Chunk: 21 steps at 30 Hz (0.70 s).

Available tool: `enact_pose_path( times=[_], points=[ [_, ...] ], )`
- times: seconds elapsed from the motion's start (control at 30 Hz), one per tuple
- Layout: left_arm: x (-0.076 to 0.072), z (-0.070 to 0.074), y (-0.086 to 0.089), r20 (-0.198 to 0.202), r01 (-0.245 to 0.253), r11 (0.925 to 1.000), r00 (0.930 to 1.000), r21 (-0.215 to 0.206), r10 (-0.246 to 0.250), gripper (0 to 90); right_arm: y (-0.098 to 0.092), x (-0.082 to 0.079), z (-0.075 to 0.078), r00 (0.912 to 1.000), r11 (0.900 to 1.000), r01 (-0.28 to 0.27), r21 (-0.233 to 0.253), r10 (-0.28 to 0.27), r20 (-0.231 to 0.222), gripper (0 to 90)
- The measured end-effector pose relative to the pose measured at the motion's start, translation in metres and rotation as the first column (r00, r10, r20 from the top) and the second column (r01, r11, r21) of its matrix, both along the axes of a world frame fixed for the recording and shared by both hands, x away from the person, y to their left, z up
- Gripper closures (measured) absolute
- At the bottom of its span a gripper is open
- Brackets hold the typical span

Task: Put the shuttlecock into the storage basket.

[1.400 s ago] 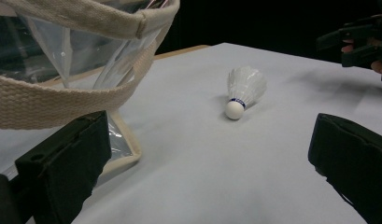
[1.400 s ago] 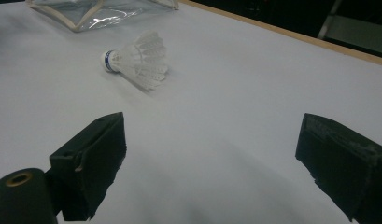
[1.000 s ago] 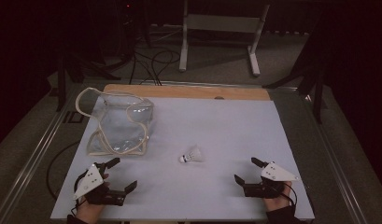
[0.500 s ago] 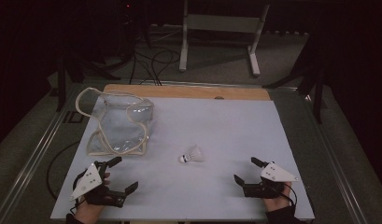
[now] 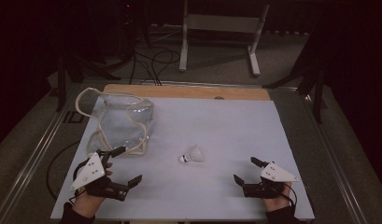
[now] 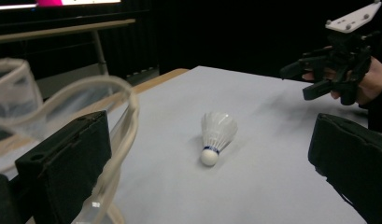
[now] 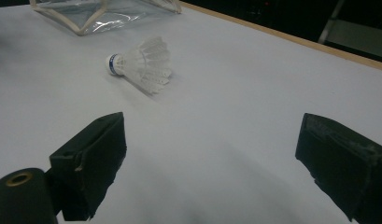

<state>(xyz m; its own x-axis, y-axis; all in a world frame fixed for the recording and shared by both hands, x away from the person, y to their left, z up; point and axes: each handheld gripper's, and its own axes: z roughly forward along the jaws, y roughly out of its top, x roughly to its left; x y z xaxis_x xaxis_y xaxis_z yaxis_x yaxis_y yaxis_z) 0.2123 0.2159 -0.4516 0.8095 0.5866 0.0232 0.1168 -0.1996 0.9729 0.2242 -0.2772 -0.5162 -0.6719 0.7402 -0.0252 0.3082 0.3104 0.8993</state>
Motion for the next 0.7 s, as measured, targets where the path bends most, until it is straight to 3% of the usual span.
enact_pose_path(
  times=[0.23, 0.7],
  points=[
    [0.009, 0.012, -0.018, 0.01, 0.05, 0.9983, 0.9987, 0.029, -0.05, 0.4, -0.001, 0.0, 0.0, 1.0, 1.0, -0.003, 0.008, 0.003, -0.003, 8.6],
    [0.024, 0.02, -0.048, -0.029, 0.126, 0.9883, 0.9918, 0.086, -0.124, 0.3, 0.0, 0.0, 0.0, 0.9999, 1.0, -0.009, 0.008, 0.01, -0.006, 8.6]
  ],
)
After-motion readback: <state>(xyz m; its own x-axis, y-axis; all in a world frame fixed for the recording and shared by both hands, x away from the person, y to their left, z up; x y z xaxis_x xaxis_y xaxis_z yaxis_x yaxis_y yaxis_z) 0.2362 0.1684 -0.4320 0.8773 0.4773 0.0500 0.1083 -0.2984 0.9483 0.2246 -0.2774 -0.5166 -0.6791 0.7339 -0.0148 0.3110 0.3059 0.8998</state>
